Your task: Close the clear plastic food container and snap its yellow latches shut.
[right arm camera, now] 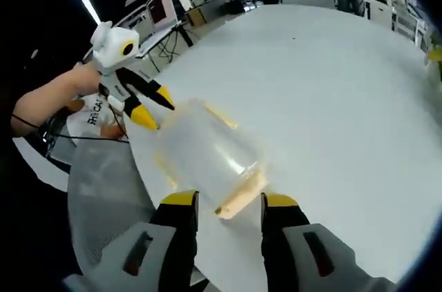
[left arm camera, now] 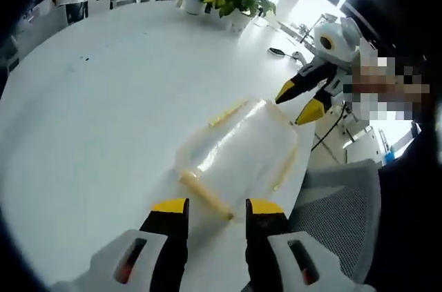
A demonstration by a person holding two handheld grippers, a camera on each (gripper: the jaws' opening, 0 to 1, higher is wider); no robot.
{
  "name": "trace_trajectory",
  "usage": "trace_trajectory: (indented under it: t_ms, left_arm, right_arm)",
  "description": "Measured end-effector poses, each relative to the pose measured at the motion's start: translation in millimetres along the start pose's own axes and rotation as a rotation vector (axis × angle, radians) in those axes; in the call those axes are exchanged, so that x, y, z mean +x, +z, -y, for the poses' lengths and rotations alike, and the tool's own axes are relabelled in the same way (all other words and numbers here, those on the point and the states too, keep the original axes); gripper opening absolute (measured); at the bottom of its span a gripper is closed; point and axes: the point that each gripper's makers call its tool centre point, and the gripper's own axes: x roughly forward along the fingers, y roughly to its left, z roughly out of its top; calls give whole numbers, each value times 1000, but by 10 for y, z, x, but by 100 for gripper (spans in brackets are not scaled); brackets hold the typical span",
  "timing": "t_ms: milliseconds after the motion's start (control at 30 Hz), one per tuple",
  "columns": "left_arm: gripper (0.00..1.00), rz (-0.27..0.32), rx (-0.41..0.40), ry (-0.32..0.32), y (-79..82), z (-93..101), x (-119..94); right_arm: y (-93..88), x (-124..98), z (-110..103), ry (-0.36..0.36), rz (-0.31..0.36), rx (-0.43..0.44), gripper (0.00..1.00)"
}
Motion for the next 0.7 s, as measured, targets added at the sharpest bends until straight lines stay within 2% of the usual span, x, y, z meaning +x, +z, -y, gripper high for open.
trace_trajectory:
  t_ms: [233, 367, 533, 700]
  left_arm:
    - [23, 16, -20, -8, 18, 29, 53]
    - [22, 30, -65, 6, 49, 9, 62]
    - [20, 38, -127, 7, 67, -22, 72]
    - [18, 50, -136, 26, 70, 1, 73]
  right_arm:
    - [-65, 37, -24, 7, -10, 6, 28]
    - [-72, 64, 17, -6, -9, 35, 22]
    - [-67, 92, 25, 6, 14, 128, 23]
    - [-60, 111, 1, 13, -1, 89, 22]
